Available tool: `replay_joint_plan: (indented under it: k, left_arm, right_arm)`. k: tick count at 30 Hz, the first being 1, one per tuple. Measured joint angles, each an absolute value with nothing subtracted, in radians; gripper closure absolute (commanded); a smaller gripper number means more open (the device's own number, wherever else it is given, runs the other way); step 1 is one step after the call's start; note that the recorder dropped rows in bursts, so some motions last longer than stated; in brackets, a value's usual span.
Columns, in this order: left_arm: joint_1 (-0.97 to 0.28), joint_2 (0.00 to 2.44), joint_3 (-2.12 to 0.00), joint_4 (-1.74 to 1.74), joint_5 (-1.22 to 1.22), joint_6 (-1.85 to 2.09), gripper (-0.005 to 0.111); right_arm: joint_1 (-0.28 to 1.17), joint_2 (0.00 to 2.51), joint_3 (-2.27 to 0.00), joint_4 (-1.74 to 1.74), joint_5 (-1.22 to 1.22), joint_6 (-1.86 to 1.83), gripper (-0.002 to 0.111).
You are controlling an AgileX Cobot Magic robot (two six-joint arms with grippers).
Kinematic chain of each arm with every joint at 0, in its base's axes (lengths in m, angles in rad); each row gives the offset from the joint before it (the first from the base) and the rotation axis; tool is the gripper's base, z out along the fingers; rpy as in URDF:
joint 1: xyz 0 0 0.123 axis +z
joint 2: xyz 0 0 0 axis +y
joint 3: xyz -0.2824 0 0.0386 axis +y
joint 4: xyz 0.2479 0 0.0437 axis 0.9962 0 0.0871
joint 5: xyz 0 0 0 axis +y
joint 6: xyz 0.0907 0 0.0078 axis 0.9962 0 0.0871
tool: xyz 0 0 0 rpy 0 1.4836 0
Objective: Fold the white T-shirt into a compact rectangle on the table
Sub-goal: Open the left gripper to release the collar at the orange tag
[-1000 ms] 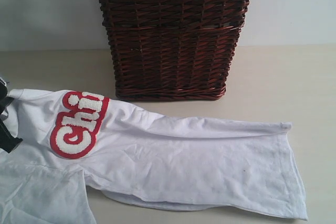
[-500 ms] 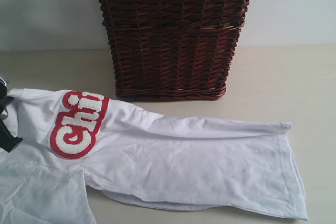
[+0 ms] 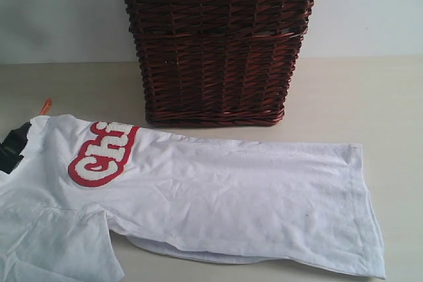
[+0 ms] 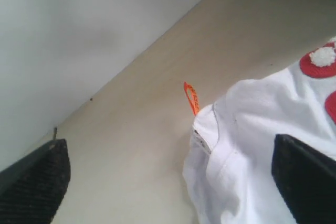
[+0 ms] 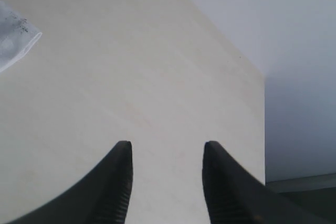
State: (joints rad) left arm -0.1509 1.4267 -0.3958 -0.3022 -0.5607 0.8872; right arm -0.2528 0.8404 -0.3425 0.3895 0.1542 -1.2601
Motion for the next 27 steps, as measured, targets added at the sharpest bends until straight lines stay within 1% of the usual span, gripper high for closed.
replay_joint_plan:
  k: [2,3,4,5,6,7,9,15,23,25,27]
  left_arm:
    - [-0.151,1.429,-0.396,-0.306,-0.551,0.898,0.014]
    - [-0.151,1.429,-0.396,-0.306,-0.546,0.901,0.024]
    - [-0.151,1.429,-0.396,-0.309,-0.537,0.901,0.039]
    - [-0.151,1.429,-0.396,-0.312,-0.526,0.898,0.059]
    - [-0.151,1.429,-0.396,-0.317,-0.511,0.887,0.084]
    - [-0.151,1.429,-0.396,-0.317,-0.495,0.867,0.106]
    - [-0.151,1.429,-0.396,-0.311,-0.474,0.808,0.103]
    - [-0.151,1.429,-0.396,-0.29,-0.437,0.69,0.103]
    - [-0.144,1.427,-0.396,-0.29,-0.462,0.687,0.103]
    - [-0.14,1.376,-0.396,-0.29,-0.462,0.67,0.103]
    - [-0.14,1.251,-0.396,-0.306,-0.41,0.661,0.103]
  right_arm:
    - [-0.253,0.84,-0.343,0.39,0.154,-1.26,0.065]
    - [-0.253,0.84,-0.343,0.39,0.154,-1.26,0.065]
    - [-0.253,0.84,-0.343,0.39,0.154,-1.26,0.065]
    - [-0.253,0.84,-0.343,0.39,0.154,-1.26,0.065]
    - [-0.253,0.84,-0.343,0.39,0.154,-1.26,0.065]
    - [-0.253,0.84,-0.343,0.39,0.154,-1.26,0.065]
    - [-0.253,0.84,-0.343,0.39,0.154,-1.258,0.065]
    - [-0.253,0.84,-0.343,0.39,0.154,-1.258,0.065]
    - [-0.253,0.84,-0.343,0.39,0.154,-1.258,0.065]
    - [-0.253,0.84,-0.343,0.39,0.154,-1.258,0.065]
    - [-0.253,0.84,-0.343,0.39,0.154,-1.258,0.065]
